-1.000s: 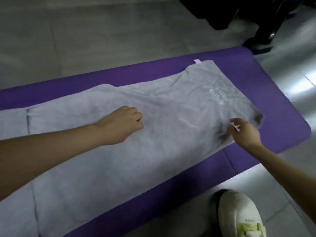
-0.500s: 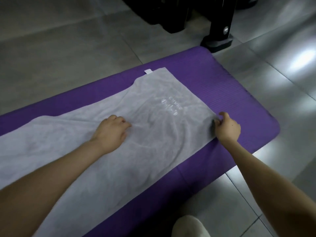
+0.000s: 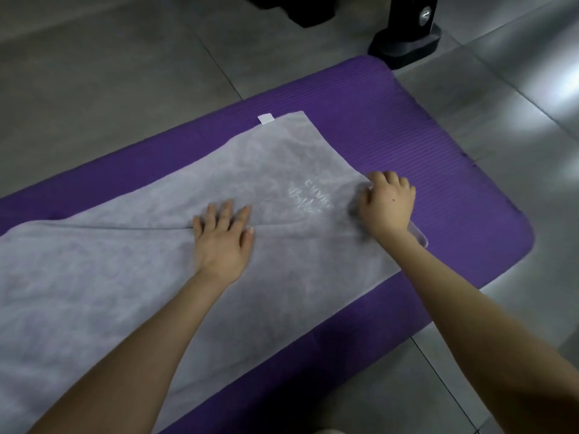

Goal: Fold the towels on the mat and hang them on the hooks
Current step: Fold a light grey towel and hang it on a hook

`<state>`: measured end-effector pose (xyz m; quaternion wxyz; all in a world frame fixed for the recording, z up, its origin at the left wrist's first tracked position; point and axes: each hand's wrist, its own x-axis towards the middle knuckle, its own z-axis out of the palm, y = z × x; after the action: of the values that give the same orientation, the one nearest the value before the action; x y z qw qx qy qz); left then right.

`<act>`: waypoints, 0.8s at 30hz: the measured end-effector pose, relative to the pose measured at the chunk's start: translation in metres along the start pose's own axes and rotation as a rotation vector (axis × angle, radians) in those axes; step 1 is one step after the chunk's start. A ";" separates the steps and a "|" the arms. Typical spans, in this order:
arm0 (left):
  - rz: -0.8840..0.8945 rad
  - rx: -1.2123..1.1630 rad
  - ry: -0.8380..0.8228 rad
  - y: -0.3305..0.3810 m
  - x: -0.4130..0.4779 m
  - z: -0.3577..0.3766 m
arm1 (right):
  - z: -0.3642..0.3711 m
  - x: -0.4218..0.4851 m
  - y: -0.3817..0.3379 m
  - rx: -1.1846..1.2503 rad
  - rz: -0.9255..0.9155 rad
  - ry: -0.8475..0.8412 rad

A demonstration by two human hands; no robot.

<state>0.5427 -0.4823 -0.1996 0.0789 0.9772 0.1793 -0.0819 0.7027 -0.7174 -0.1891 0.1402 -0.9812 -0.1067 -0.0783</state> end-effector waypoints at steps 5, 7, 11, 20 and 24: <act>-0.089 -0.010 -0.033 0.003 0.029 0.007 | 0.024 0.069 -0.047 0.070 0.004 -0.228; -0.097 -0.034 -0.013 0.005 0.039 0.005 | 0.034 0.095 -0.060 0.111 0.003 -0.327; -0.090 -0.058 0.023 0.006 0.056 0.003 | 0.050 0.136 -0.080 0.108 0.029 -0.361; 0.020 -0.001 0.087 -0.001 0.063 0.019 | 0.083 0.175 -0.105 0.255 0.118 -0.254; -0.004 -0.040 0.056 0.002 0.073 0.011 | 0.076 0.194 -0.105 0.261 0.162 -0.094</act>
<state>0.6089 -0.4619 -0.2239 0.0931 0.9770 0.1850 -0.0510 0.8755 -0.5603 -0.1985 0.2674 -0.9626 -0.0428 -0.0063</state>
